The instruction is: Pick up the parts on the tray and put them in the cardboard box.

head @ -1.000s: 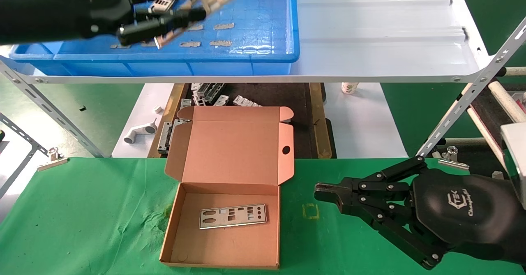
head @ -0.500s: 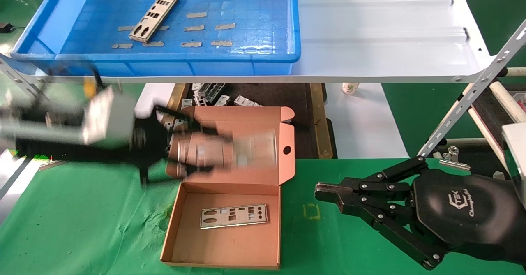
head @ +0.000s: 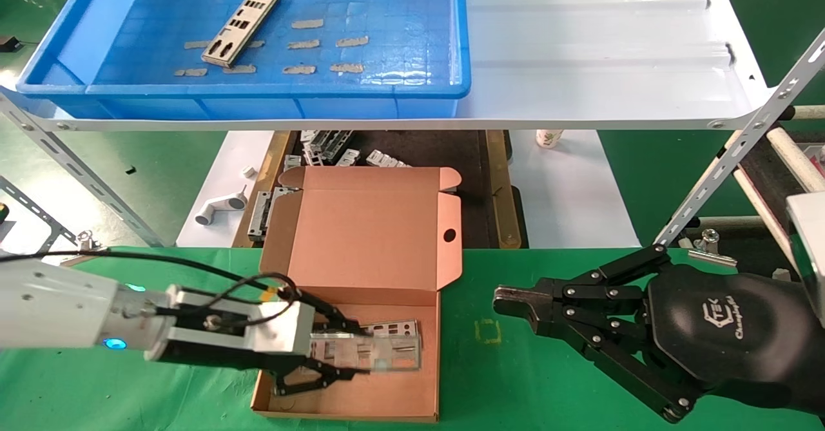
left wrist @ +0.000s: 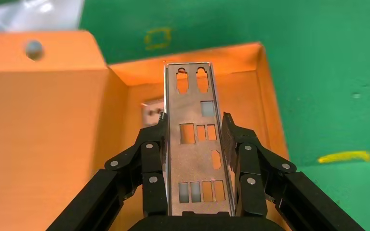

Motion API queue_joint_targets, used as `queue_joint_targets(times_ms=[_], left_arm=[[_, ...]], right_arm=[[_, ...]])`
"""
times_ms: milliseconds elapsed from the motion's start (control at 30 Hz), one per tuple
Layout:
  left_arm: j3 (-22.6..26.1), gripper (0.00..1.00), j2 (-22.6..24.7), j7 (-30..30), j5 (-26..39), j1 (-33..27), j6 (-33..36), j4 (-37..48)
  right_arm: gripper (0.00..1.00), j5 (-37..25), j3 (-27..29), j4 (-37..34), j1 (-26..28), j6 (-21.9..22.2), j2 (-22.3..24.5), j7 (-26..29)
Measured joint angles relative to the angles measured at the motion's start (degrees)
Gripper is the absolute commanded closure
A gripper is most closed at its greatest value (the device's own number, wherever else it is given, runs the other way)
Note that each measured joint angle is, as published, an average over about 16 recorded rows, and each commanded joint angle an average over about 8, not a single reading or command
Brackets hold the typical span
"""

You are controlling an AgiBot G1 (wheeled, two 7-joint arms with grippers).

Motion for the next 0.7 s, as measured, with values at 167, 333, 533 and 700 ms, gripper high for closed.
queue_joint_targets(times_ms=[167,333,533,700], left_arm=[[0.83,0.71,1.88,0.88,1.47,0.14,-1.13,3.10],[1.44,0.16,3.33,2.33,2.56,-0.31,-1.26,5.97],[1.87,0.00,4.61,3.71,3.05,-0.95,-0.59,8.94],[2.02,0.00,5.27,4.76,2.96,-1.55,0.60,10.82]], right_arm=[[1.00,0.00,0.00,0.00,0.00,0.00,0.00,0.00],[1.00,0.00,0.00,0.00,0.00,0.00,0.00,0.00],[1.00,0.00,0.00,0.00,0.00,0.00,0.00,0.00],[1.00,0.00,0.00,0.00,0.00,0.00,0.00,0.00]])
